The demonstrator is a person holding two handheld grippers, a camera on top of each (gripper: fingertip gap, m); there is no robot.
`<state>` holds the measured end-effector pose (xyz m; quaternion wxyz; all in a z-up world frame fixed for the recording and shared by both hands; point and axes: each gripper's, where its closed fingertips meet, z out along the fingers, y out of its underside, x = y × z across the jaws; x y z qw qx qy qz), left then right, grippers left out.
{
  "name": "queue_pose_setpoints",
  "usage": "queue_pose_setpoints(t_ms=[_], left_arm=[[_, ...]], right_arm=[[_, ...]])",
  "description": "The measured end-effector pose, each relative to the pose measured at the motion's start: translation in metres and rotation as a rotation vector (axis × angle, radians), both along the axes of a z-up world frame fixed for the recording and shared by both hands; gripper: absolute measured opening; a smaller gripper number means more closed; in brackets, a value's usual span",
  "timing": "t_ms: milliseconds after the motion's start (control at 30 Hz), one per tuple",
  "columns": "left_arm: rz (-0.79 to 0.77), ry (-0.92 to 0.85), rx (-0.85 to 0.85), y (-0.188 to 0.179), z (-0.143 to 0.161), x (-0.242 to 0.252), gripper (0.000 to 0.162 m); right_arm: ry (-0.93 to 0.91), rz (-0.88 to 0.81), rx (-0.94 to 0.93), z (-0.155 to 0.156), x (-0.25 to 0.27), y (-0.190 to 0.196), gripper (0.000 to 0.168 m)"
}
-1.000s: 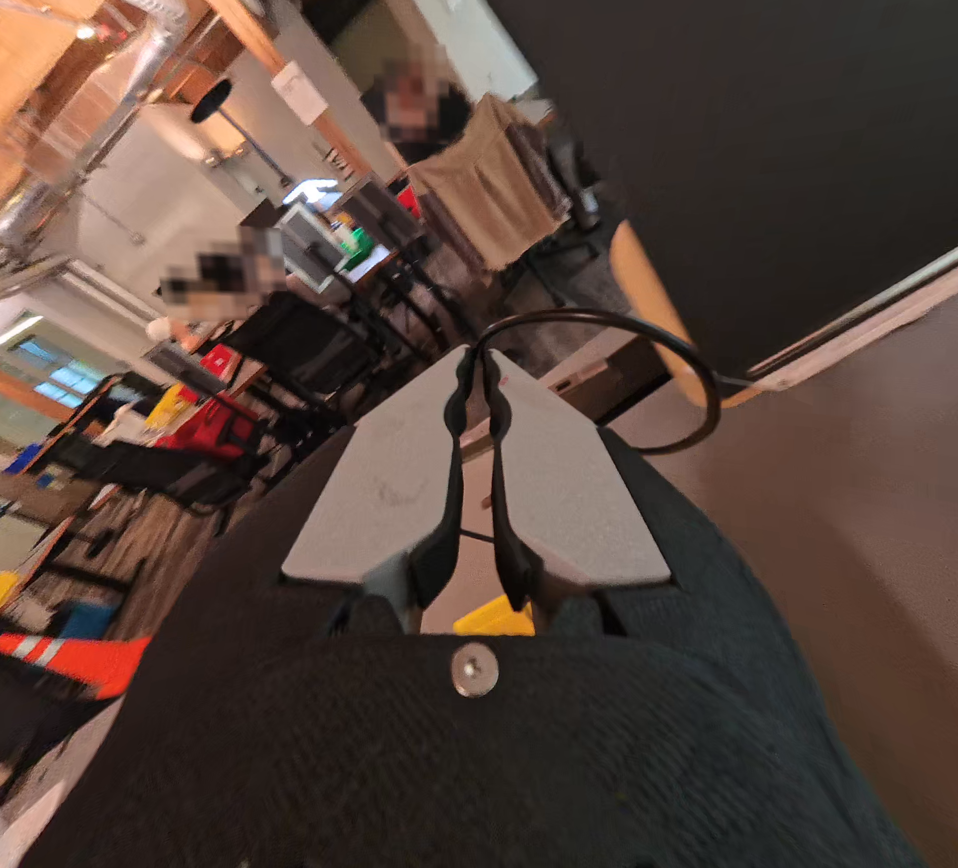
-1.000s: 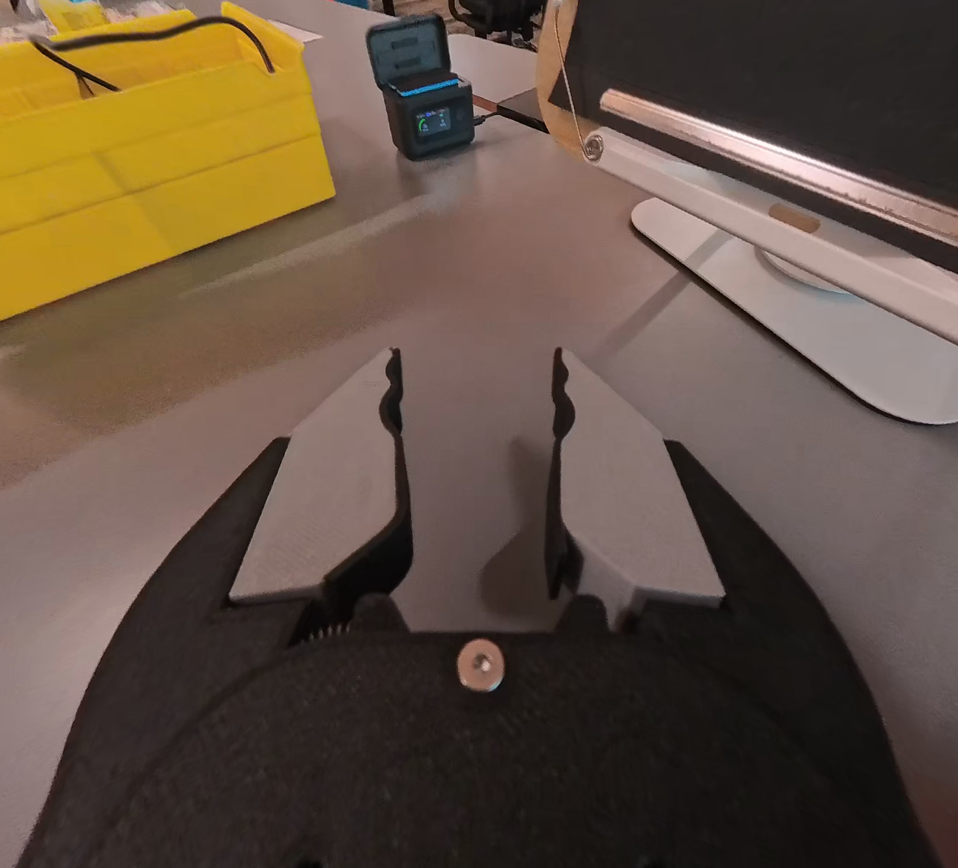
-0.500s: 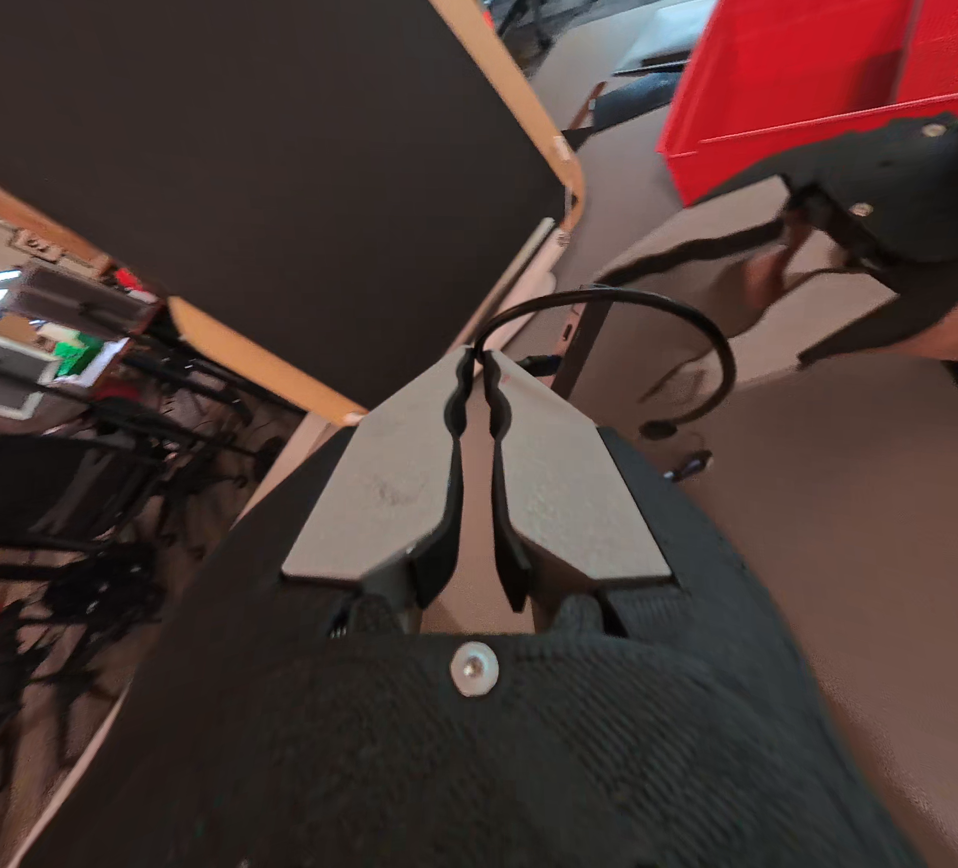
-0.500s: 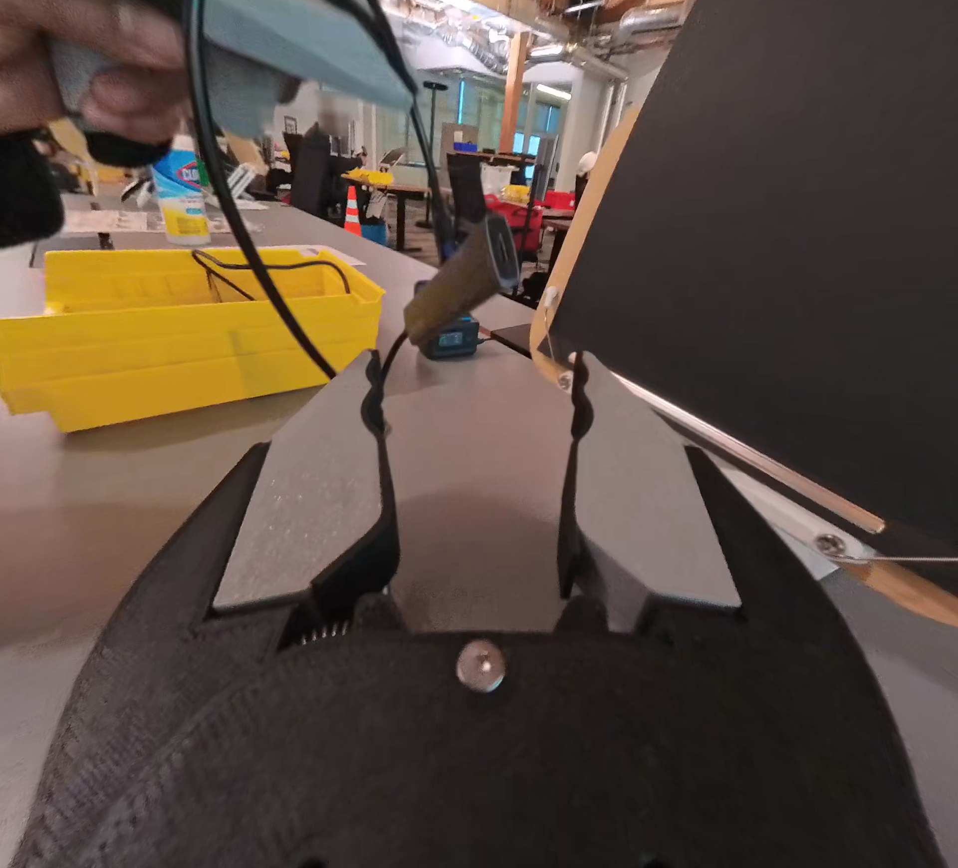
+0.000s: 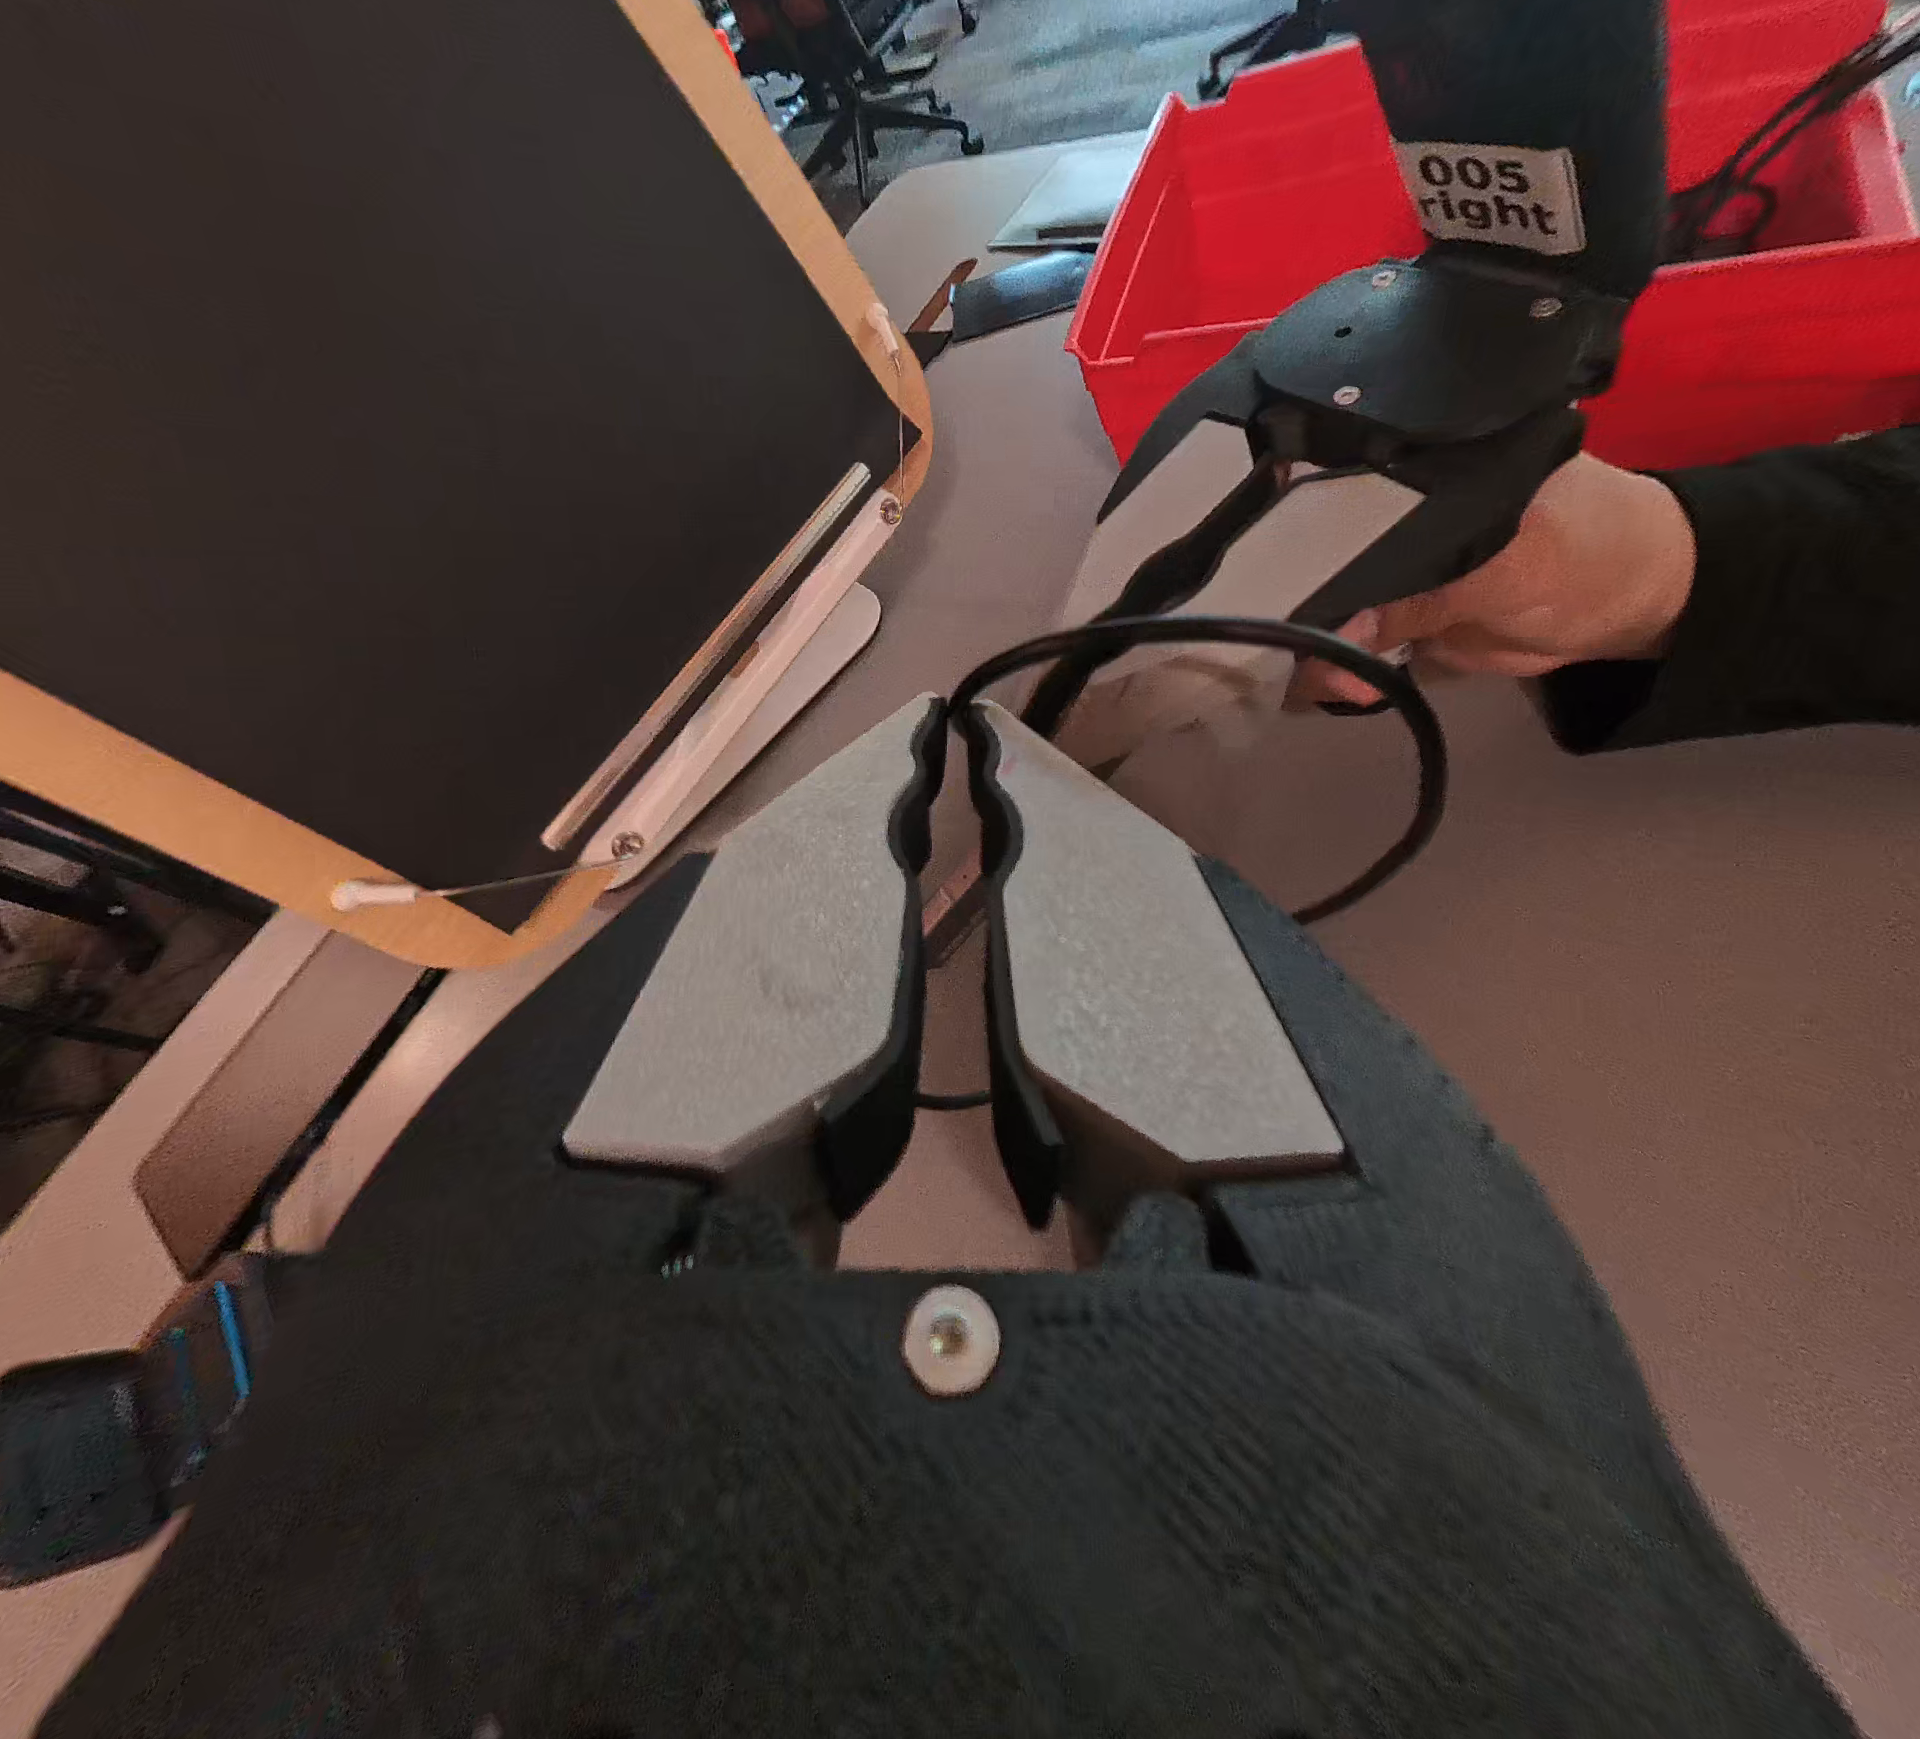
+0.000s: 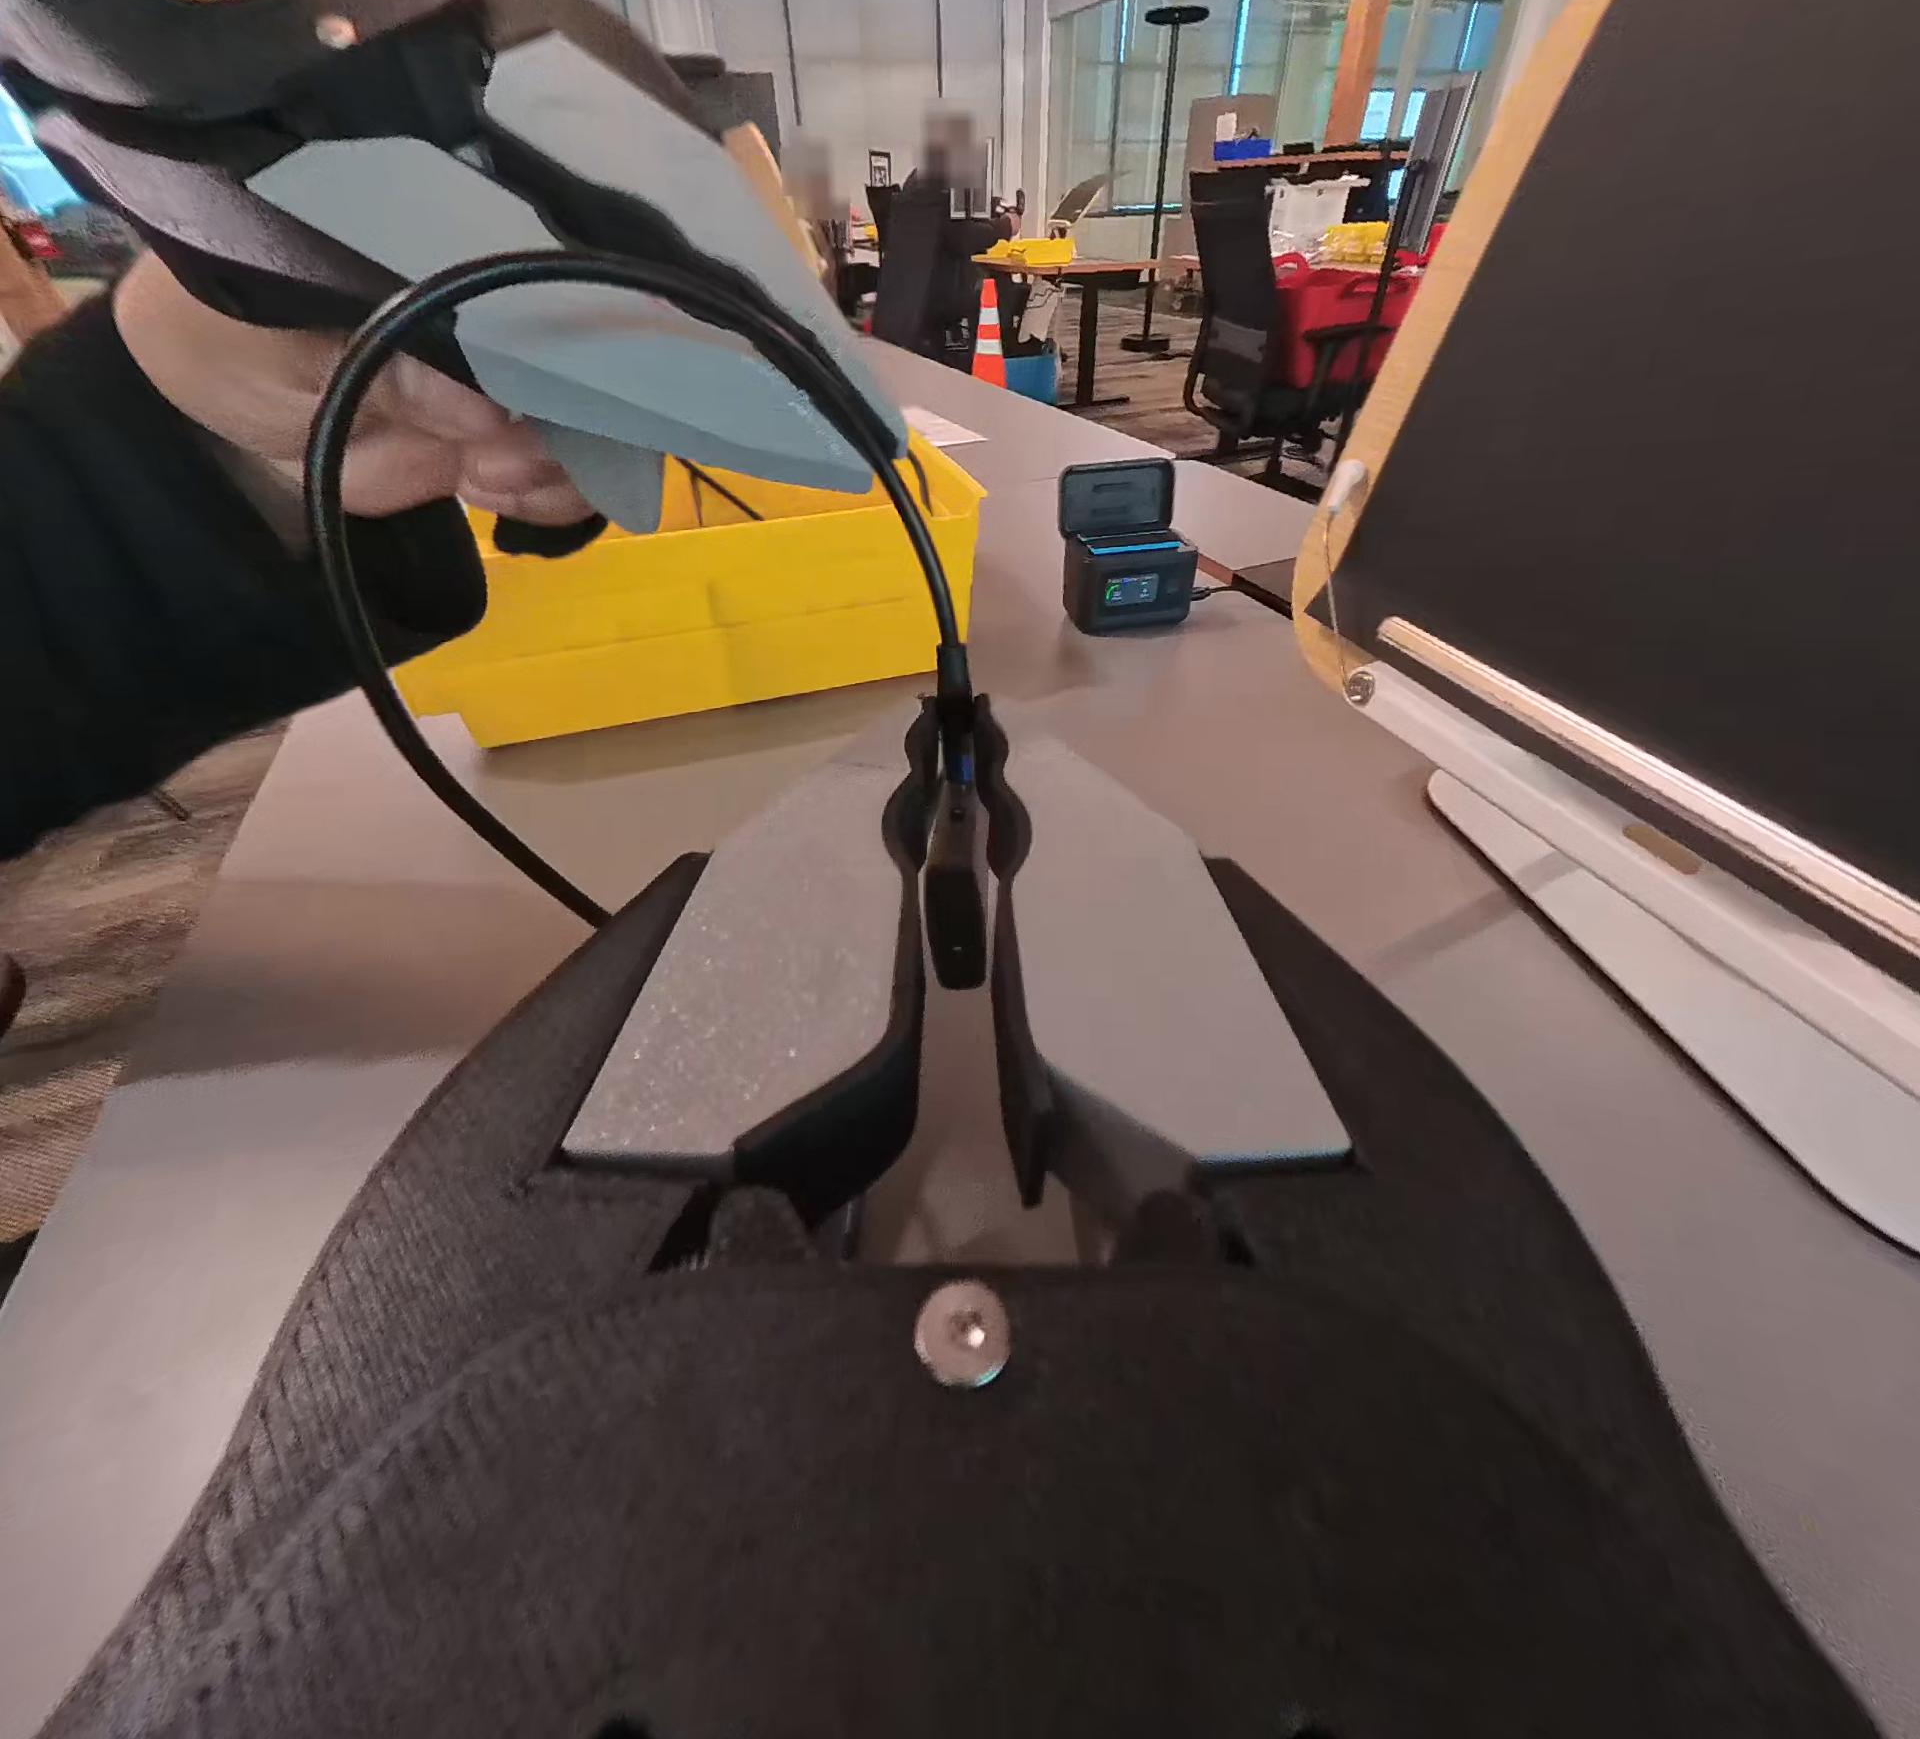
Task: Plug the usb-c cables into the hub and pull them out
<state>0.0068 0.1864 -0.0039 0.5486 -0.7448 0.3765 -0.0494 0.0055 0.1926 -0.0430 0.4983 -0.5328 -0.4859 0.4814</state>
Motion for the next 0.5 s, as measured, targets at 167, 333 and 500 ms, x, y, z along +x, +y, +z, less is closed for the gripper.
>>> queue_pose_setpoints(t_ms=[167, 333, 500], left_arm=[[0.119, -0.177, -0.040, -0.003, -0.019, -0.029, 0.004], [0.071, -0.392, -0.202, -0.018, -0.055, -0.023, 0.001], [0.035, -0.399, -0.272, -0.013, -0.100, 0.004, 0.018]], right_arm=[[0.041, 0.004, -0.109, 0.000, 0.004, 0.010, 0.002], [0.138, -0.021, -0.271, 0.004, 0.015, 0.033, 0.002], [0.234, 0.026, -0.359, 0.015, 0.023, 0.036, 0.002]])
